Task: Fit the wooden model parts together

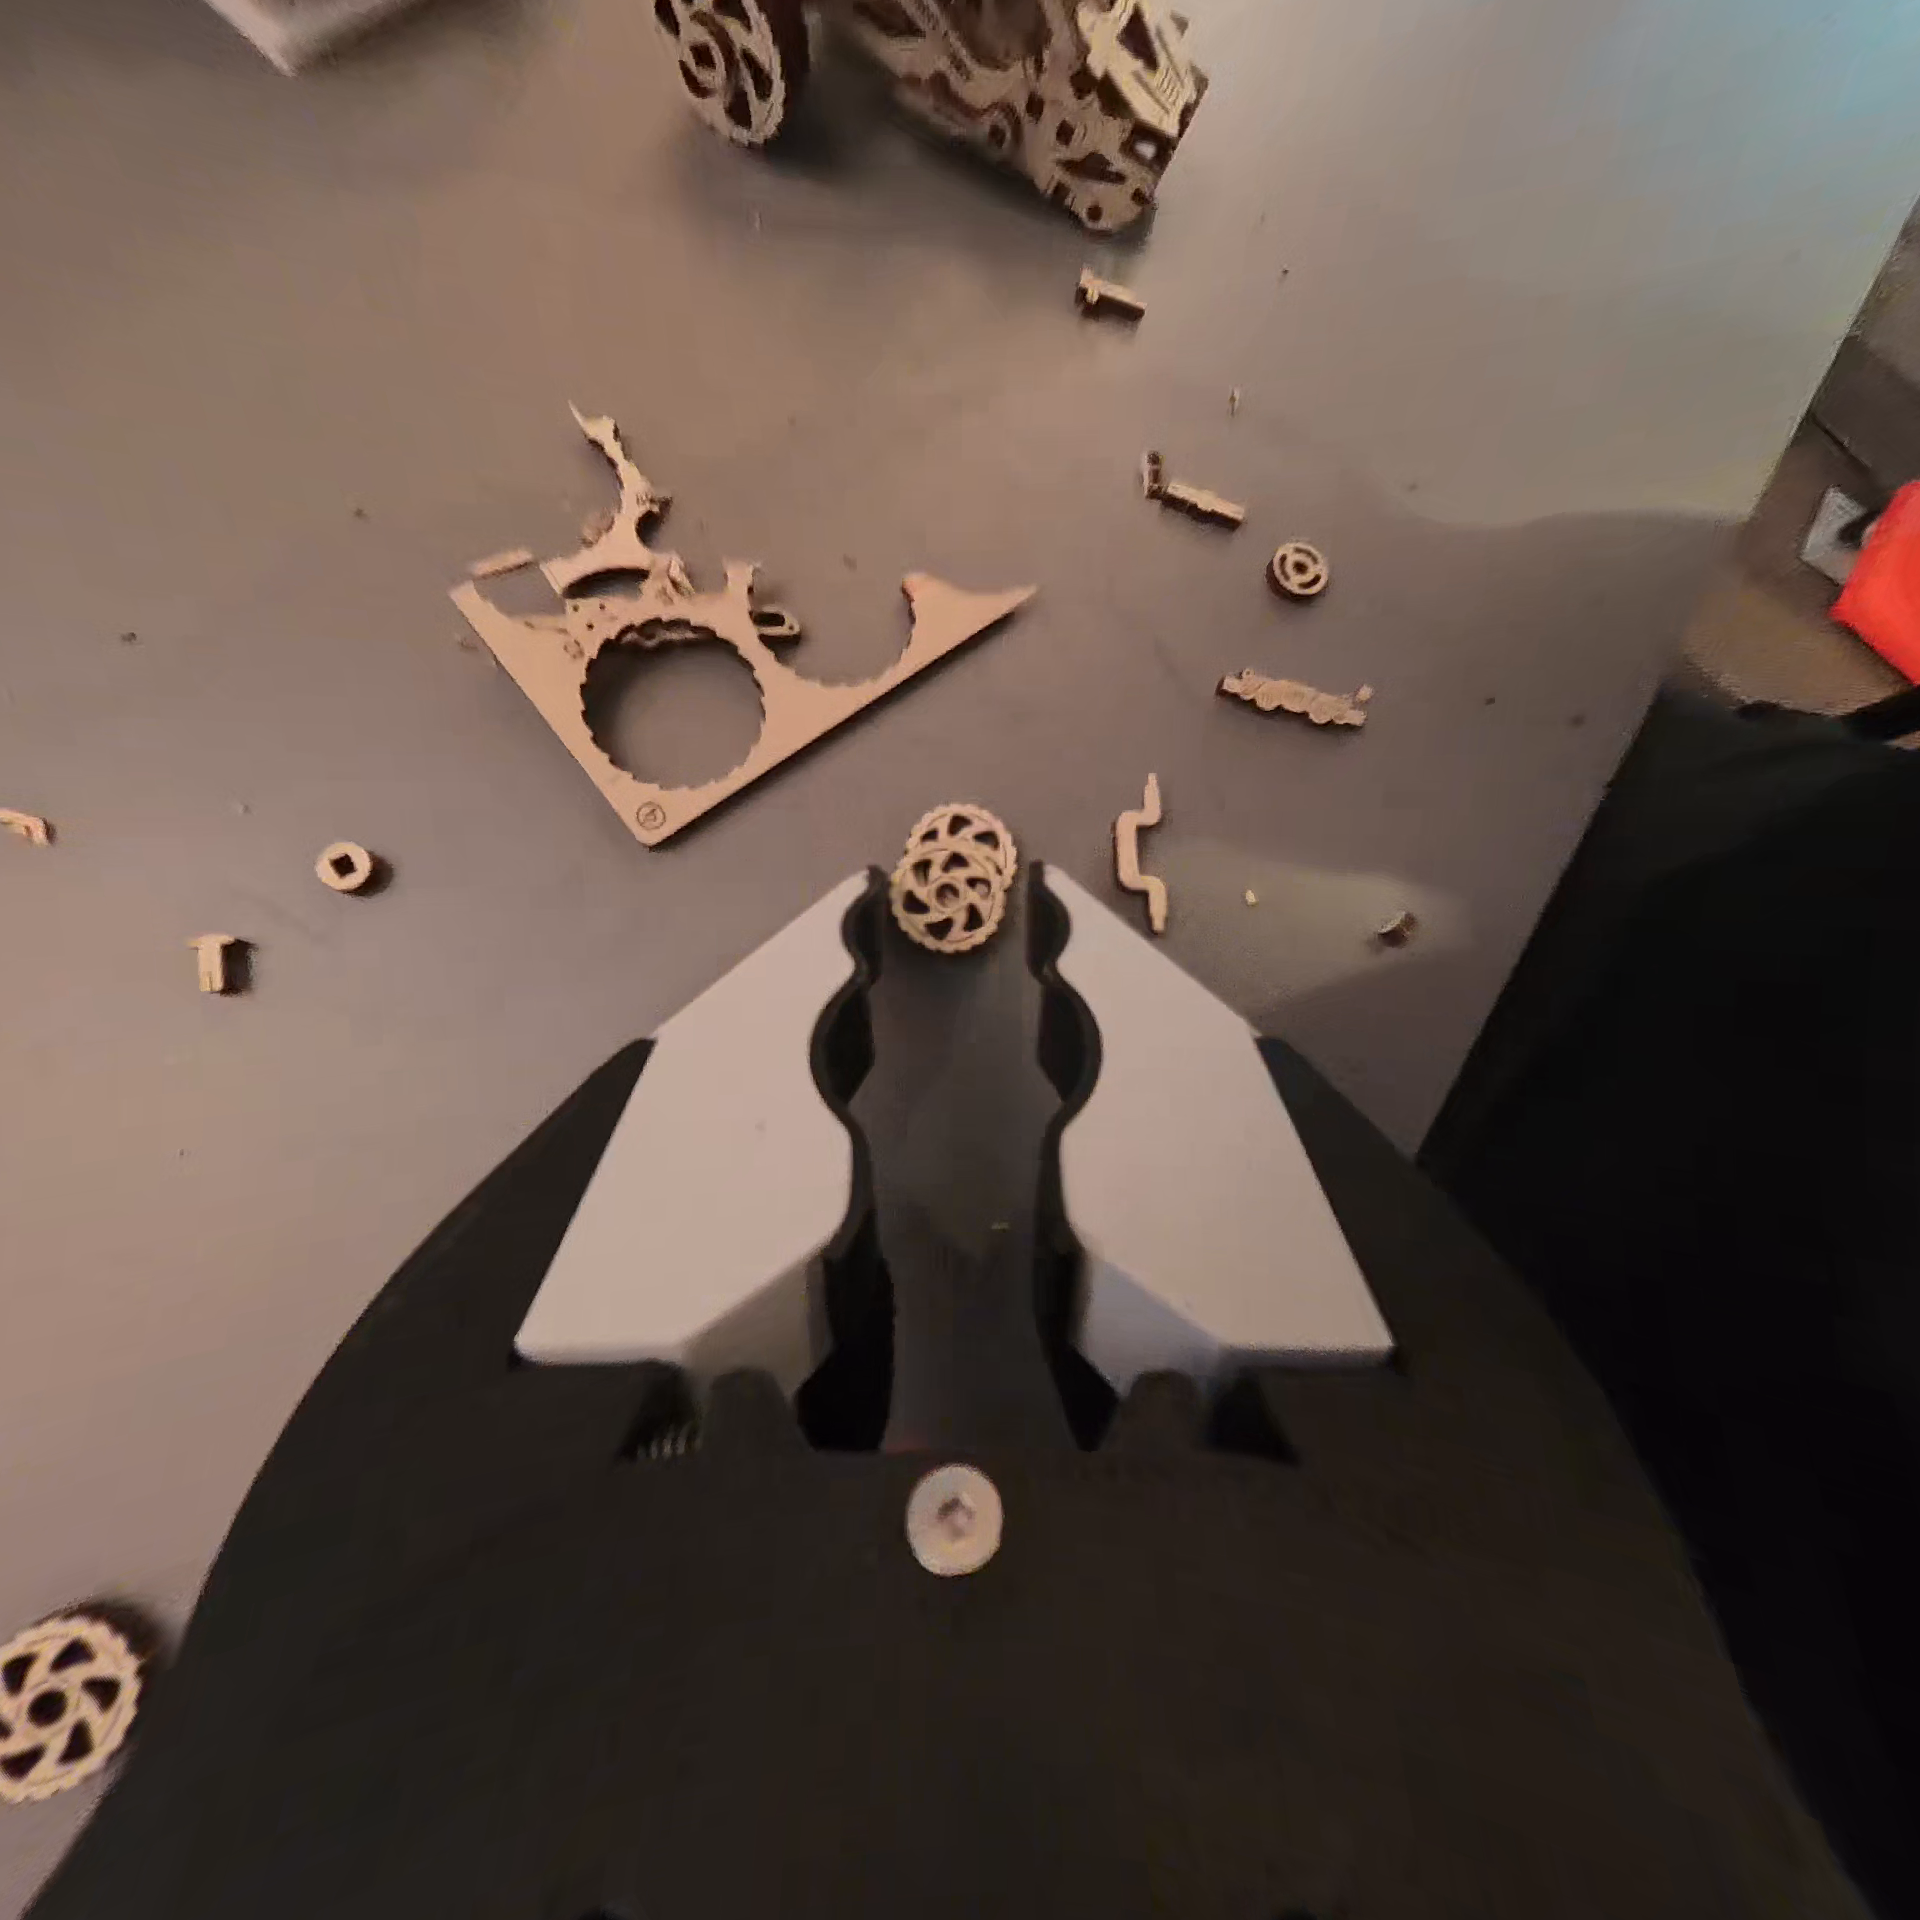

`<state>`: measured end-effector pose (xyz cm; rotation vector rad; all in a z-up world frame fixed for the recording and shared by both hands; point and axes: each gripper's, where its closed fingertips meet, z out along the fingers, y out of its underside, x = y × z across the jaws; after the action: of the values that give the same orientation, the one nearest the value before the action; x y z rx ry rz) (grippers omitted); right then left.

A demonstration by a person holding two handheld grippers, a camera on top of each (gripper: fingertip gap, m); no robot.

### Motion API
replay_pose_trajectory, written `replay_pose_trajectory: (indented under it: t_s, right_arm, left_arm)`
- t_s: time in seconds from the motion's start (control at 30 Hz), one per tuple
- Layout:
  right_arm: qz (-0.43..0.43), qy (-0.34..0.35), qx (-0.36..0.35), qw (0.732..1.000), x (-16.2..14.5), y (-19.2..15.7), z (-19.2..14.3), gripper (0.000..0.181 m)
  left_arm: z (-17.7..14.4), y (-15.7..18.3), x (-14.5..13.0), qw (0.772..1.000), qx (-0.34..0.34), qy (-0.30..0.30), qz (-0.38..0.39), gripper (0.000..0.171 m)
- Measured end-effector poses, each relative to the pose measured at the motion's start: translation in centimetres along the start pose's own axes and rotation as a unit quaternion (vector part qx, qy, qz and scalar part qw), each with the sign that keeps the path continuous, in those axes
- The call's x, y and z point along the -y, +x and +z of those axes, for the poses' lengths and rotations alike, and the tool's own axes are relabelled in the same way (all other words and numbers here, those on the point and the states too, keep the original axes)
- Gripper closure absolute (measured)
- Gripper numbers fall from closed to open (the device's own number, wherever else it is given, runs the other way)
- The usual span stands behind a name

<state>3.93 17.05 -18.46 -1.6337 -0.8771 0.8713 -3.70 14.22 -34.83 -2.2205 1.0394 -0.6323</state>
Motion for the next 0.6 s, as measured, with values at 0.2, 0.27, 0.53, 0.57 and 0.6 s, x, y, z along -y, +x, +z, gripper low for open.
replay_pose_trajectory:
  t_s: [0.2,0.27,0.53,0.57,0.6]
  right_arm:
    - [-0.016,-0.012,-0.006,1.000,-0.3,0.0,0.2,0.181]
    - [-0.031,-0.020,-0.011,0.999,-0.5,-0.1,0.2,0.181]
    - [-0.111,-0.049,-0.024,0.992,-0.8,-1.1,0.7,0.181]
    - [-0.124,-0.054,-0.026,0.990,-0.8,-1.3,0.7,0.181]
    - [-0.134,-0.056,-0.025,0.989,-0.8,-1.5,0.8,0.181]
  left_arm:
    - [-1.0,-0.7,0.9,0.999,0.005,0.038,-0.033,0.153]
    - [-2.3,-1.2,2.4,0.994,-0.010,0.082,-0.071,0.153]
    - [-8.5,1.3,13.0,0.880,-0.274,0.312,-0.230,0.153]
    - [-8.8,1.7,13.7,0.868,-0.297,0.320,-0.235,0.153]
    - [-9.1,2.2,14.4,0.856,-0.320,0.328,-0.240,0.153]
